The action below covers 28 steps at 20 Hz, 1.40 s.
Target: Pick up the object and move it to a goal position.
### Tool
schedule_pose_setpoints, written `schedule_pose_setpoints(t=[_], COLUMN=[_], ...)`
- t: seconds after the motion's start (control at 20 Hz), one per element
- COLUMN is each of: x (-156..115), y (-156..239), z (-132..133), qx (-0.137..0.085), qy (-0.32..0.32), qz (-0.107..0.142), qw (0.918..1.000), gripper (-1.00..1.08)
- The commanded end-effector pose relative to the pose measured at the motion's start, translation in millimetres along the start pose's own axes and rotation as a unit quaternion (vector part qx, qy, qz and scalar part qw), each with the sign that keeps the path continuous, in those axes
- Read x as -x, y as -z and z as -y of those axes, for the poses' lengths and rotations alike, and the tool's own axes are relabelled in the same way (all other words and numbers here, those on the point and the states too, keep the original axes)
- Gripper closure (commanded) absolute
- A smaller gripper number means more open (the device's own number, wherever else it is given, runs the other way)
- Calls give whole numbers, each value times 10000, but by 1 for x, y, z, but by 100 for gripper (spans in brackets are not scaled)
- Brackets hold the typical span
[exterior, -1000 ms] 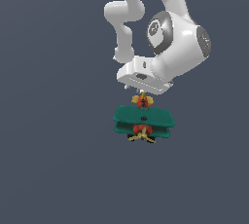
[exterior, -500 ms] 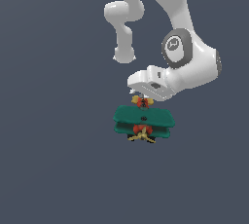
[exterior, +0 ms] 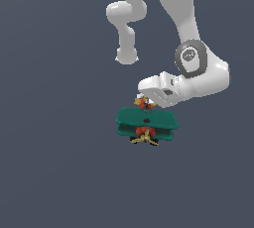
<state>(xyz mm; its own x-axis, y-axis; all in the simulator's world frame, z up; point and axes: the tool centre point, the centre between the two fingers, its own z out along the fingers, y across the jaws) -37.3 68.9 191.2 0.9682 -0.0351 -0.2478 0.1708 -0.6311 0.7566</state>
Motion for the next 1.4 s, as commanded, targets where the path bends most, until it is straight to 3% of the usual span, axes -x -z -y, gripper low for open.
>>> schedule_pose_setpoints(t=[0.0, 1.35], x=[-2, -5], y=[1, 12], z=[2, 25], qx=[110, 636], qy=[-15, 51], qz=[-20, -215], qw=[9999, 9977], gripper=[-20, -20])
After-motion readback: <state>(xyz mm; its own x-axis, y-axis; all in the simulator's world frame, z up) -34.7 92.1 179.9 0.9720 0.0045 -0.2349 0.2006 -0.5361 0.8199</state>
